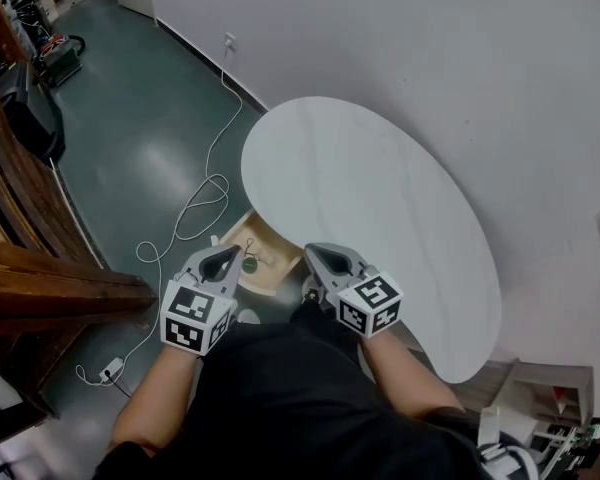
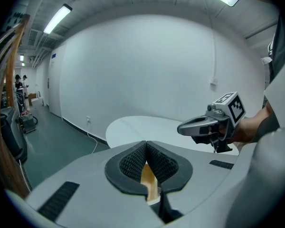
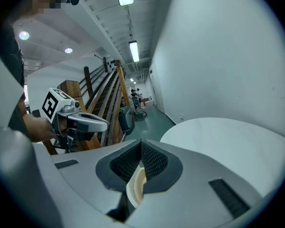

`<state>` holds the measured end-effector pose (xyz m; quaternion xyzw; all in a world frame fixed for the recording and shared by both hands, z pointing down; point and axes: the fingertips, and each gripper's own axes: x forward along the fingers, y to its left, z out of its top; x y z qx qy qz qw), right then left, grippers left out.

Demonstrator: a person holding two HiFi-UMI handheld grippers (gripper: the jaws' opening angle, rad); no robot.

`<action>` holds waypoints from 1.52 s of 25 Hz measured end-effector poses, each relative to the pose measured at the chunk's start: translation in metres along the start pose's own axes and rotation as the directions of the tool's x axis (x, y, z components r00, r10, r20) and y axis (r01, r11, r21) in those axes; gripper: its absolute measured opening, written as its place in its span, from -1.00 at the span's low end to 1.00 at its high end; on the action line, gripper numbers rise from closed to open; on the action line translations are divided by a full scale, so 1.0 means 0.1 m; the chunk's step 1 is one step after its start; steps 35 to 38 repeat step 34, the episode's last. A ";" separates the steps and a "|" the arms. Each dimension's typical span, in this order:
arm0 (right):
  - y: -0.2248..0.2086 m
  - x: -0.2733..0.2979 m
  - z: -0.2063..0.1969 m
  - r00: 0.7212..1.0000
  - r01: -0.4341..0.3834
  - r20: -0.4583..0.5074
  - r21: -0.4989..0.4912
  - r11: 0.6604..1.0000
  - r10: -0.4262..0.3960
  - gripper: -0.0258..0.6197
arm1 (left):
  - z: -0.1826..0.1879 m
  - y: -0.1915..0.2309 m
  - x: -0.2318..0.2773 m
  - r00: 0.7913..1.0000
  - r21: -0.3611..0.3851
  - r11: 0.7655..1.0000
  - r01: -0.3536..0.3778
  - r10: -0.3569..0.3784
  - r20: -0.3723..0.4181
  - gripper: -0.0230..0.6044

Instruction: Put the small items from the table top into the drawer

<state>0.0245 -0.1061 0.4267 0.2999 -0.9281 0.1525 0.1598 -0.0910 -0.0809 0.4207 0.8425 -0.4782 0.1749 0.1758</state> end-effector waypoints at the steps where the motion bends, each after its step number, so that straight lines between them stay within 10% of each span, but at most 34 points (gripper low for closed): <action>1: 0.01 0.00 0.00 1.000 -0.001 0.000 -0.002 1.000 0.001 -0.89 | 0.00 -0.01 0.00 1.000 0.001 1.000 0.000 0.000 -0.001 -0.88; 38: 0.02 0.01 -0.02 1.000 -0.003 -0.006 -0.018 1.000 0.003 -0.90 | 0.00 -0.05 -0.01 1.000 0.015 1.000 0.012 -0.011 -0.003 -0.88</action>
